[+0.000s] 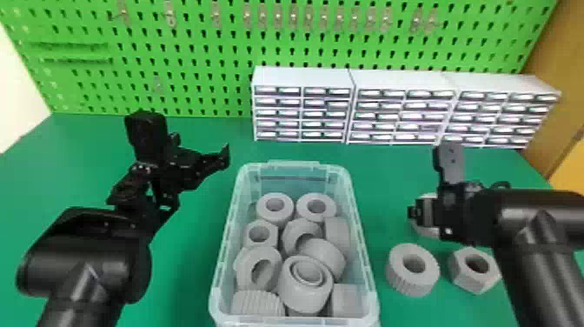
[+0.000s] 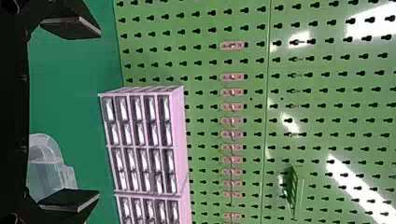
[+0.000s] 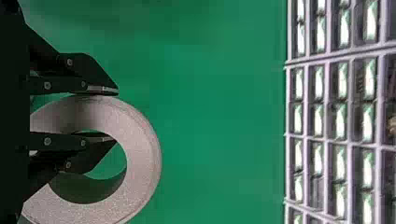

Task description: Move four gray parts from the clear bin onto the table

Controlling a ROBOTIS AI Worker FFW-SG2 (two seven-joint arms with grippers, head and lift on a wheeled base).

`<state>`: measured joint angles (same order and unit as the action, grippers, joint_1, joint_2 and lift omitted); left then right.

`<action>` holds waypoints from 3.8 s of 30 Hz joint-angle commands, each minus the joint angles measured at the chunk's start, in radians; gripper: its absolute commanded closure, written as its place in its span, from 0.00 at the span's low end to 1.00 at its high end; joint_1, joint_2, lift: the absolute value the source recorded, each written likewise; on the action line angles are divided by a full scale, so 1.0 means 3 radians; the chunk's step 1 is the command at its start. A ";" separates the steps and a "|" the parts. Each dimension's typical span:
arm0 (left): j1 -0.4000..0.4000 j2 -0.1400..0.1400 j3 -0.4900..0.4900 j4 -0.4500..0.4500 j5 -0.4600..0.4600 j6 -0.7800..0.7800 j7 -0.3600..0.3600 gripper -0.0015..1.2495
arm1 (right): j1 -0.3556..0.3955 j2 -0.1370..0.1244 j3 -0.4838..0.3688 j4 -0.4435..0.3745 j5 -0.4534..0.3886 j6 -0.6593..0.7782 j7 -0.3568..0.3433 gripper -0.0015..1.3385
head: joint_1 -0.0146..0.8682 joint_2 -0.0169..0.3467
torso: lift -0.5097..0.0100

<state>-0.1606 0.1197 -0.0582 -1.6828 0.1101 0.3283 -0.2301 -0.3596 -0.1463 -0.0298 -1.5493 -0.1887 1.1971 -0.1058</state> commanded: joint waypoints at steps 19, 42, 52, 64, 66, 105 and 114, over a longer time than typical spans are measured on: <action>-0.0007 0.0000 -0.0021 0.0005 0.0006 0.0000 0.0000 0.07 | -0.0151 -0.0177 0.0140 0.0782 -0.0353 -0.0518 0.0210 0.75 | 0.79 0.12 | 0.89; -0.0007 0.0000 -0.0016 0.0005 -0.0009 0.0000 0.0000 0.07 | -0.0182 -0.0075 0.0115 0.0828 -0.0123 -0.0488 0.0215 0.56 | 0.79 0.12 | 0.89; -0.0007 0.0000 -0.0010 0.0005 -0.0009 0.0000 0.0000 0.07 | -0.0121 -0.0014 0.0007 0.0762 -0.0046 -0.0605 0.0210 0.42 | 0.79 0.12 | 0.89; -0.0007 0.0000 -0.0005 0.0000 -0.0009 0.0000 0.0000 0.07 | -0.0121 0.0012 0.0130 0.0465 0.0240 -0.0641 0.0215 0.42 | 0.79 0.12 | 0.89; -0.0007 0.0000 -0.0010 0.0005 -0.0009 0.0000 0.0000 0.07 | -0.0121 0.0017 0.0161 0.0317 0.0292 -0.0626 0.0210 0.42 | 0.79 0.12 | 0.89; 0.0004 0.0000 0.0025 0.0005 -0.0035 0.0010 0.0000 0.07 | -0.0351 -0.0116 0.1587 -0.0941 -0.0388 0.0463 0.0210 0.40 | 0.79 0.12 | 0.89; -0.0027 0.0000 0.0092 0.0026 -0.0040 0.0005 0.0000 0.07 | -0.0417 -0.0172 0.1736 -0.0956 -0.0532 0.0504 0.0210 0.40 | 0.79 0.12 | 0.89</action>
<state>-0.1670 0.1201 -0.0453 -1.6769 0.0992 0.3313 -0.2301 -0.4707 -0.1945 0.4712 -1.8353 -0.3395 1.3458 -0.0429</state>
